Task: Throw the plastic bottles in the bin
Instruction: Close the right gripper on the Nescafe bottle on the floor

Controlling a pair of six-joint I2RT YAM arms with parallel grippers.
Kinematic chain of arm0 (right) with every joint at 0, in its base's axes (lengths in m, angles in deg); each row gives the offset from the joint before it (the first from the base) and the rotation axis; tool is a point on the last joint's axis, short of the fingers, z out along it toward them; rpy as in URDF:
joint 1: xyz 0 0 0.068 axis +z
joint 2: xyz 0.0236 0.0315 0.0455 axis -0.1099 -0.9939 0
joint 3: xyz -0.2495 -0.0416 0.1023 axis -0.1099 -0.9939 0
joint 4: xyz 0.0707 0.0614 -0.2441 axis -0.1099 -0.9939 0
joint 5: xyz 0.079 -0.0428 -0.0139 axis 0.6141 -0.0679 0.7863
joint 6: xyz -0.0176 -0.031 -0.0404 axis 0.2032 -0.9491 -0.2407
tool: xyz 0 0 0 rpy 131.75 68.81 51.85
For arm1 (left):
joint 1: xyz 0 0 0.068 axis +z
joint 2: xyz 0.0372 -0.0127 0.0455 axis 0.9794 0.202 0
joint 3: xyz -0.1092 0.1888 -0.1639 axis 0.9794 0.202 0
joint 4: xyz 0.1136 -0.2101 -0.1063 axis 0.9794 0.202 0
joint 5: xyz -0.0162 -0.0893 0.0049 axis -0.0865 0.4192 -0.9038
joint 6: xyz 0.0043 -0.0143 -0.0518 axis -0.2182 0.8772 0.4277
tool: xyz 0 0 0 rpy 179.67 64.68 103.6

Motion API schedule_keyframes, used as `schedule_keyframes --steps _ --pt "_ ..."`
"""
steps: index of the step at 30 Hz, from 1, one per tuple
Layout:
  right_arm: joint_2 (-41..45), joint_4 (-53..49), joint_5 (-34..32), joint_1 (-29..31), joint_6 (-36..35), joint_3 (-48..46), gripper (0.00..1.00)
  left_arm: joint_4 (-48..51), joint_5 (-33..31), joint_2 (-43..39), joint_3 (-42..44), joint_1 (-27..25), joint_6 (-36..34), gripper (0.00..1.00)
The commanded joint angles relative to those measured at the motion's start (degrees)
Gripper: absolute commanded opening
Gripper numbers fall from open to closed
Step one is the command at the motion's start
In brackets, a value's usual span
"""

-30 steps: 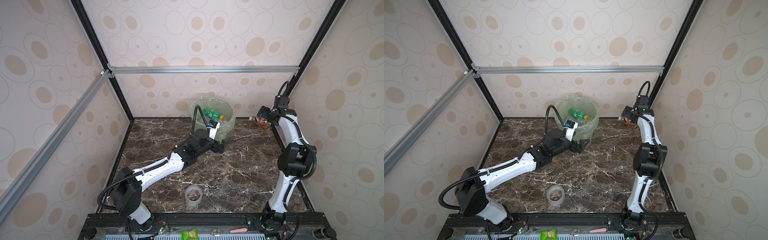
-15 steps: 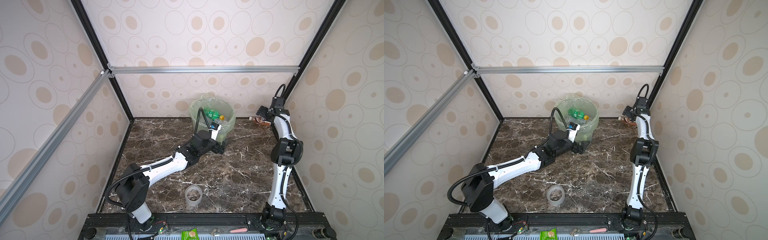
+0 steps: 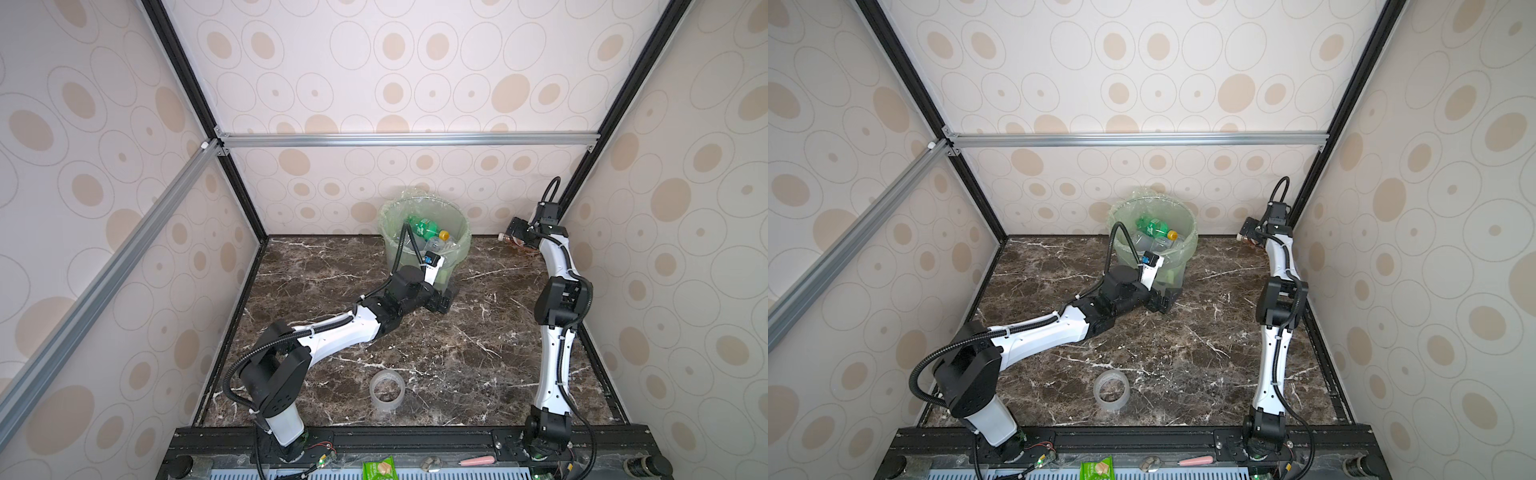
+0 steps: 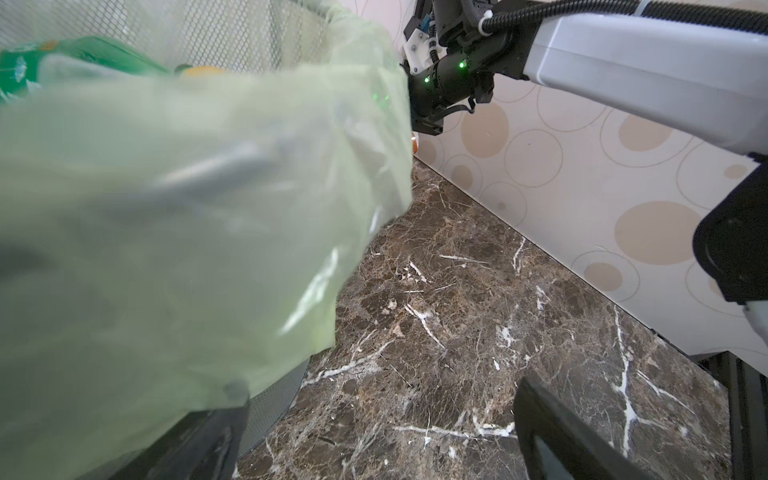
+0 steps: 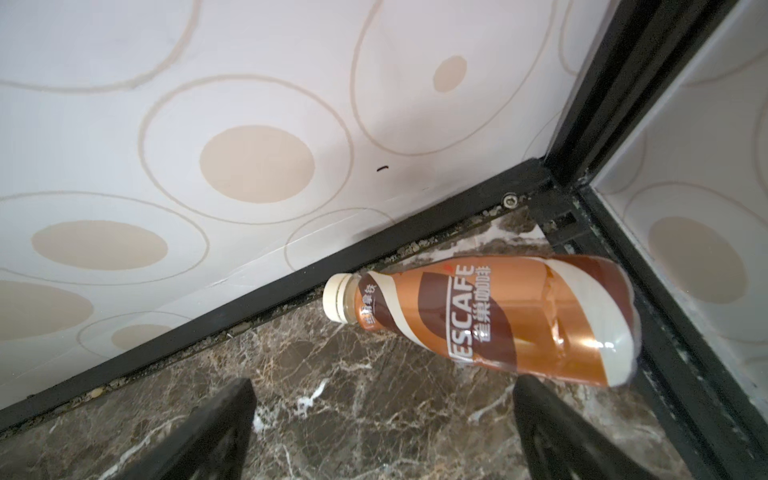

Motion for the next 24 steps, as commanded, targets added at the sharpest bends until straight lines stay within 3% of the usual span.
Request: schedule_keyframes --steps 1,7,24 --pt "-1.50 2.61 0.46 -0.70 -1.65 3.18 1.00 -1.92 0.75 0.83 0.32 0.13 -0.03 0.99" --pt "-5.77 3.13 -0.74 -1.32 -1.30 8.01 1.00 -1.74 0.93 2.05 -0.48 0.19 -0.19 0.99" --pt "-9.58 9.09 -5.21 -2.02 -5.47 10.30 1.00 -5.11 4.27 5.76 0.08 1.91 3.74 0.99"
